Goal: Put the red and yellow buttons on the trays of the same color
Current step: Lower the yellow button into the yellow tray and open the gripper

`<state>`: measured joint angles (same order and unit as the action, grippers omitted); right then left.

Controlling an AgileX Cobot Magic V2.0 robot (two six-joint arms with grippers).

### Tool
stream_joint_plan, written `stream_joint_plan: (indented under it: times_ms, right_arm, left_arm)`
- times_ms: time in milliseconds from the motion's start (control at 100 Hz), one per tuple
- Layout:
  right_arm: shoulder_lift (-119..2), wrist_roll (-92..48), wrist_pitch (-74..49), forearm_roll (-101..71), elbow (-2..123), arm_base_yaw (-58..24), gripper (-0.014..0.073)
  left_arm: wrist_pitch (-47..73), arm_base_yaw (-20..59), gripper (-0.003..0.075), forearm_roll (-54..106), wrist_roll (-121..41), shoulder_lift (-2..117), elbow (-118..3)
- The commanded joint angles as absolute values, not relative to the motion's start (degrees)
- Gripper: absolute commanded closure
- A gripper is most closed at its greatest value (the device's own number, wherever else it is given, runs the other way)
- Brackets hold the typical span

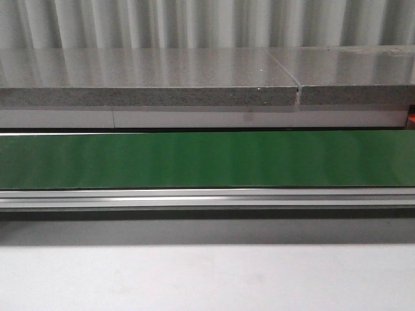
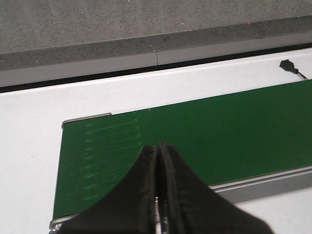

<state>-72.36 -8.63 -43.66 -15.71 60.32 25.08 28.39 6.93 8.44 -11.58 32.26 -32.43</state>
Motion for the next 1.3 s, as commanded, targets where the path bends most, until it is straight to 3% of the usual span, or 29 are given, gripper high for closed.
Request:
stream_joint_plan:
  times_ms: [0,660,1290]
  right_arm:
    - [-70.42,-6.79,-41.67,-16.51,61.83,29.33,0.0428]
    - [-70.7,-1.05,-46.45,-15.83,60.84,50.81,0.0428]
    - [-79.02,0.76,-35.6,-14.06,53.04,51.43,0.0428]
  left_arm:
    - [24.19,7.46,0.0741,9.09,-11.14,32.33,-34.12]
    - [24.19,7.46,0.0741,9.09,-11.14,32.33,-34.12]
    - [24.19,7.46,0.0741,9.09,-11.14,32.33,-34.12]
